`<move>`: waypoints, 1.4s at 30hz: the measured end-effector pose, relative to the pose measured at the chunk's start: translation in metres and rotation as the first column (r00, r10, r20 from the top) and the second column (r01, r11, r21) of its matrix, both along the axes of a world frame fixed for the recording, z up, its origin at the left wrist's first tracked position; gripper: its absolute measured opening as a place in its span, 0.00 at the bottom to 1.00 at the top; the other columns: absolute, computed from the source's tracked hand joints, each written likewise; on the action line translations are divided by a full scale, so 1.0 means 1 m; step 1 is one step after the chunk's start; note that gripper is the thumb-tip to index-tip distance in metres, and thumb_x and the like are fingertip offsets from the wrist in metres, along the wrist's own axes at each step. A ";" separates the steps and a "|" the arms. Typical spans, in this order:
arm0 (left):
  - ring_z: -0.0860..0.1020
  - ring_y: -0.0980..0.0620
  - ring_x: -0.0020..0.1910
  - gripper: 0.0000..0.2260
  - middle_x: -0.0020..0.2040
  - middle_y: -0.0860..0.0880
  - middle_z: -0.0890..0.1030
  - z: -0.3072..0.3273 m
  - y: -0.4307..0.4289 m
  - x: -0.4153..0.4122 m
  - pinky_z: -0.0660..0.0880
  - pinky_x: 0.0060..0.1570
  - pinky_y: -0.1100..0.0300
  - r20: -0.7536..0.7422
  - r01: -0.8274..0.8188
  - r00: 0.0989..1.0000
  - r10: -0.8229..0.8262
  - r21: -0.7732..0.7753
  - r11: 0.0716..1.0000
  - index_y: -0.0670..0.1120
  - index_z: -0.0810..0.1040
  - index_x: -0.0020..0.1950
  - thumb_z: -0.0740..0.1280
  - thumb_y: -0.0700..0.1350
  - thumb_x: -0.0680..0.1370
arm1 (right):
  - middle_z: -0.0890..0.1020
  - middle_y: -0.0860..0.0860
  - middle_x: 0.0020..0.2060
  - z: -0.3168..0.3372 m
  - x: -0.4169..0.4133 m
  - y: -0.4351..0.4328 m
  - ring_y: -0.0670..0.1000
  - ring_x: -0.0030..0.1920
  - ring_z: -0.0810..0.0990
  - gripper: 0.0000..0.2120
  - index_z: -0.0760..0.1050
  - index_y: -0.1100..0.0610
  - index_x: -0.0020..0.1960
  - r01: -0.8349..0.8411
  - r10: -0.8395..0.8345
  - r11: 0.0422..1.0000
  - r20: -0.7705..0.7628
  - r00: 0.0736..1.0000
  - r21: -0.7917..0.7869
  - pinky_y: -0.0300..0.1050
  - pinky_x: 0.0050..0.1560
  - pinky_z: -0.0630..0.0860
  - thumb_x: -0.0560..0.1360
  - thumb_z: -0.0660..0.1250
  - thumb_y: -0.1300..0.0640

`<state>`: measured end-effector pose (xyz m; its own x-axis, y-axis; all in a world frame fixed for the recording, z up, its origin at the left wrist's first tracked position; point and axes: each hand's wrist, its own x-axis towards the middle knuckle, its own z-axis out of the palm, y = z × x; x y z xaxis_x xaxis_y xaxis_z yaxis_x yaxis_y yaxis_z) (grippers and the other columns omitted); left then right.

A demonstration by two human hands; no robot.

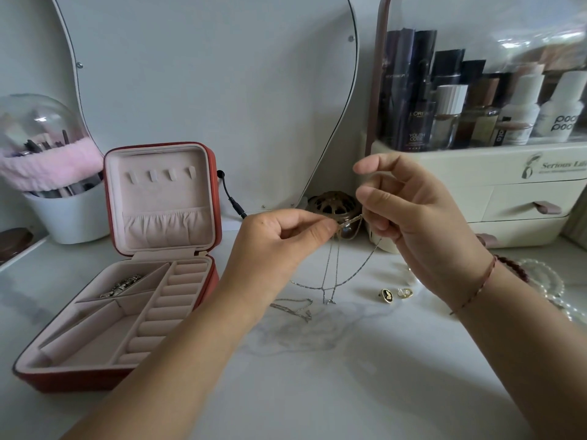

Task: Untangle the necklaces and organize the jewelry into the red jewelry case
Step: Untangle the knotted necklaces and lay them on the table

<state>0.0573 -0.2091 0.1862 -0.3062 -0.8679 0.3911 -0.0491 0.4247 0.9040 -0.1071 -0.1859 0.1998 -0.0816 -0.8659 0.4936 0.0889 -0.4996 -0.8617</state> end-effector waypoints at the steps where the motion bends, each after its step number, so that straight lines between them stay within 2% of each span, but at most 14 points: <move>1: 0.77 0.54 0.42 0.02 0.44 0.40 0.84 0.000 0.000 0.000 0.71 0.48 0.63 0.005 0.007 1.000 -0.007 0.001 1.000 0.54 0.86 0.42 0.75 0.47 0.71 | 0.71 0.49 0.31 0.000 0.000 0.000 0.46 0.27 0.63 0.10 0.73 0.56 0.50 -0.004 0.004 1.000 -0.003 1.000 -0.005 0.35 0.27 0.61 0.70 0.65 0.63; 3: 0.76 0.51 0.42 0.04 0.45 0.36 0.82 0.001 0.001 0.000 0.71 0.49 0.59 0.014 0.010 1.000 -0.010 -0.005 1.000 0.57 0.85 0.42 0.75 0.47 0.70 | 0.71 0.49 0.31 -0.001 -0.001 -0.001 0.46 0.27 0.63 0.09 0.73 0.56 0.50 -0.013 0.013 1.000 -0.006 1.000 -0.010 0.35 0.27 0.61 0.70 0.65 0.63; 8: 0.74 0.49 0.41 0.06 0.46 0.31 0.79 0.002 0.000 0.001 0.69 0.48 0.56 0.007 -0.008 1.000 0.008 -0.033 0.999 0.59 0.85 0.41 0.75 0.47 0.71 | 0.72 0.50 0.32 0.000 -0.003 0.000 0.45 0.28 0.64 0.09 0.76 0.59 0.50 -0.063 0.063 0.998 -0.033 0.997 0.018 0.33 0.28 0.63 0.70 0.67 0.65; 10: 0.73 0.49 0.42 0.04 0.47 0.30 0.79 0.002 -0.001 0.002 0.69 0.49 0.55 -0.007 -0.025 1.000 0.024 -0.058 0.998 0.60 0.85 0.42 0.74 0.49 0.70 | 0.74 0.46 0.29 0.000 -0.003 0.001 0.41 0.26 0.65 0.07 0.77 0.61 0.49 -0.045 0.053 0.996 -0.108 0.993 0.072 0.30 0.27 0.63 0.73 0.67 0.68; 13: 0.72 0.50 0.42 0.04 0.43 0.30 0.79 0.001 -0.007 0.004 0.67 0.48 0.55 -0.054 -0.071 0.996 0.067 -0.078 0.994 0.60 0.85 0.42 0.72 0.53 0.69 | 0.77 0.43 0.24 0.001 -0.004 0.003 0.40 0.22 0.69 0.04 0.80 0.62 0.47 0.042 -0.006 0.992 -0.286 0.958 0.118 0.27 0.25 0.63 0.73 0.67 0.66; 15: 0.70 0.50 0.41 0.03 0.37 0.37 0.77 0.001 -0.008 0.005 0.66 0.46 0.56 -0.090 -0.086 0.993 0.080 -0.071 0.994 0.60 0.85 0.41 0.73 0.54 0.68 | 0.76 0.42 0.22 0.001 -0.003 0.004 0.40 0.22 0.69 0.03 0.81 0.62 0.45 0.085 -0.045 0.991 -0.344 0.938 0.103 0.26 0.25 0.63 0.72 0.69 0.63; 18: 0.67 0.55 0.32 0.04 0.34 0.46 0.71 0.002 -0.008 0.006 0.64 0.36 0.66 -0.091 -0.081 0.993 0.077 -0.041 0.996 0.56 0.84 0.39 0.75 0.54 0.67 | 0.73 0.42 0.21 0.003 -0.002 0.005 0.41 0.22 0.67 0.05 0.79 0.61 0.42 0.075 -0.044 0.992 -0.284 0.958 0.100 0.28 0.27 0.62 0.70 0.70 0.59; 21: 0.60 0.59 0.23 0.03 0.27 0.52 0.64 0.001 -0.006 0.005 0.58 0.24 0.71 -0.038 -0.025 0.999 0.026 0.009 1.000 0.51 0.83 0.40 0.71 0.46 0.73 | 0.71 0.44 0.25 0.003 -0.002 0.005 0.46 0.28 0.62 0.06 0.78 0.57 0.38 0.039 -0.019 0.994 -0.184 0.983 0.105 0.41 0.32 0.55 0.66 0.70 0.54; 22: 0.61 0.59 0.22 0.04 0.25 0.55 0.64 0.000 -0.006 0.005 0.57 0.23 0.71 -0.018 -0.007 1.000 0.008 0.028 1.000 0.50 0.83 0.41 0.70 0.43 0.75 | 0.70 0.45 0.25 0.003 -0.002 0.004 0.47 0.29 0.61 0.06 0.78 0.56 0.38 0.025 -0.007 0.993 -0.154 0.988 0.115 0.43 0.33 0.54 0.66 0.70 0.54; 26: 0.62 0.60 0.23 0.01 0.24 0.59 0.65 0.000 -0.006 0.004 0.59 0.24 0.71 0.013 0.064 0.998 -0.066 0.096 0.993 0.49 0.81 0.40 0.72 0.44 0.71 | 0.66 0.48 0.26 0.000 0.001 0.004 0.45 0.29 0.60 0.06 0.76 0.56 0.38 -0.006 0.025 0.987 -0.113 0.993 0.160 0.33 0.27 0.59 0.67 0.68 0.53; 29: 0.60 0.58 0.24 0.02 0.26 0.55 0.64 0.000 -0.005 0.004 0.58 0.23 0.68 0.005 0.105 0.994 -0.107 0.151 0.983 0.49 0.79 0.38 0.67 0.45 0.68 | 0.65 0.50 0.28 -0.002 0.003 0.003 0.46 0.29 0.60 0.06 0.76 0.55 0.39 0.000 0.015 0.988 -0.096 0.995 0.157 0.32 0.27 0.59 0.68 0.67 0.53; 33: 0.57 0.55 0.27 0.07 0.29 0.50 0.63 0.000 -0.003 0.004 0.55 0.22 0.67 -0.023 0.170 0.985 -0.169 0.225 0.959 0.48 0.76 0.38 0.65 0.38 0.73 | 0.65 0.50 0.28 -0.002 0.002 0.000 0.46 0.29 0.60 0.06 0.75 0.56 0.38 -0.005 0.006 0.987 -0.005 1.000 0.161 0.33 0.27 0.59 0.68 0.67 0.53; 36: 0.57 0.56 0.25 0.04 0.29 0.50 0.64 0.001 -0.002 0.004 0.55 0.21 0.68 -0.050 0.189 0.982 -0.182 0.228 0.955 0.49 0.77 0.37 0.64 0.41 0.69 | 0.66 0.51 0.31 -0.002 0.001 0.000 0.46 0.30 0.61 0.07 0.73 0.57 0.39 -0.009 0.006 0.987 0.019 1.000 0.161 0.34 0.27 0.58 0.69 0.66 0.53; 42: 0.56 0.56 0.24 0.07 0.27 0.51 0.63 0.002 -0.004 0.005 0.52 0.22 0.68 -0.086 0.177 0.983 -0.162 0.210 0.962 0.47 0.77 0.45 0.62 0.44 0.71 | 0.65 0.54 0.33 -0.002 0.001 0.000 0.46 0.30 0.61 0.08 0.73 0.57 0.38 -0.020 0.018 0.986 0.019 1.000 0.167 0.33 0.25 0.59 0.70 0.65 0.53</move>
<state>0.0622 -0.2129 0.1883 -0.4354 -0.8717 0.2249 0.0712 0.2157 0.9739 -0.1063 -0.1856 0.1983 -0.0715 -0.9374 0.3408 0.1123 -0.3470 -0.9311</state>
